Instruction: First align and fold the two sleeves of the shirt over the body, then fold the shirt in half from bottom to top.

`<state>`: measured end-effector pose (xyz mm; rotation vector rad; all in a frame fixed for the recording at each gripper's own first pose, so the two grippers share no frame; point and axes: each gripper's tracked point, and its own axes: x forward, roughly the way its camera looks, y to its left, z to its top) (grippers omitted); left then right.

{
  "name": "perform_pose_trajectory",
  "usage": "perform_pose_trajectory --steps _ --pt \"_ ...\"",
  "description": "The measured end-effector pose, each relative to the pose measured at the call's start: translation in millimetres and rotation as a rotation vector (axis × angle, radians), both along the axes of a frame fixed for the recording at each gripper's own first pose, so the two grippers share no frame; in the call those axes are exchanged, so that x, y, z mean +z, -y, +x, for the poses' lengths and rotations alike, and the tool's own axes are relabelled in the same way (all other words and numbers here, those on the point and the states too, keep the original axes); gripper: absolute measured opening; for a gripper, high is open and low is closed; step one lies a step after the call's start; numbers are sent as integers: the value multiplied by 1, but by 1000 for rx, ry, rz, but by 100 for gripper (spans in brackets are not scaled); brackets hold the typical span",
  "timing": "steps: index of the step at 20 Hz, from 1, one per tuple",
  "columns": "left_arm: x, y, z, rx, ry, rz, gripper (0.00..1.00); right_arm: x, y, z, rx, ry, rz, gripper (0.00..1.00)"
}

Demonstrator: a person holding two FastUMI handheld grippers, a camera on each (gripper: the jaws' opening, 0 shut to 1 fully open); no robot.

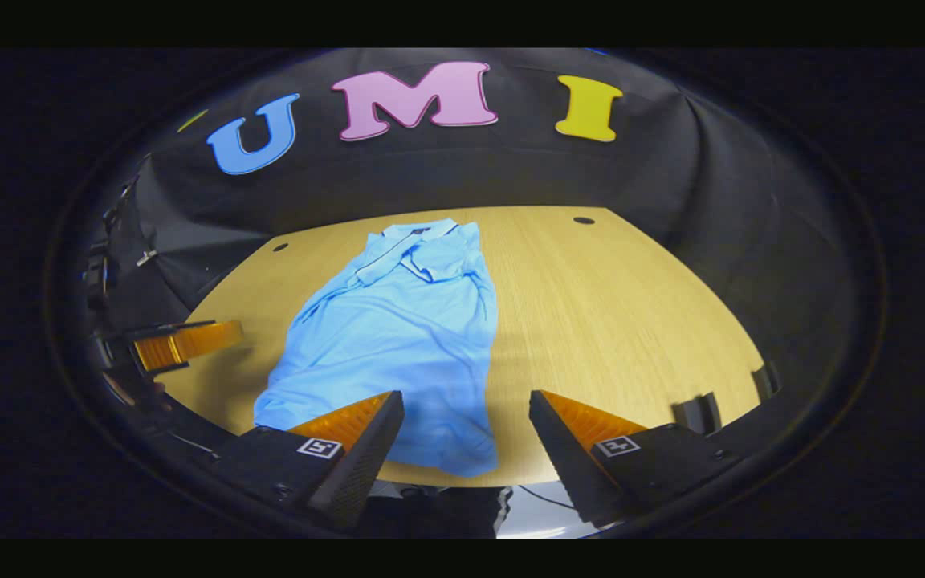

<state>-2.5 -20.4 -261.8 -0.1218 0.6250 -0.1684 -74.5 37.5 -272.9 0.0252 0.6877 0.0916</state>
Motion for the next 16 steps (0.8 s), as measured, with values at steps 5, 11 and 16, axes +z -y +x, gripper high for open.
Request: perform_pose_trajectory --steps 5,11,16 --pt "-42 9 -43 -13 -85 23 98 -31 0 -17 -48 -58 -5 98" --pt "-80 17 -48 -44 -140 106 98 -67 -3 -23 -56 -141 -44 98" --pt "-102 17 -50 -73 -162 174 98 -78 -5 -21 -34 -161 -75 97"
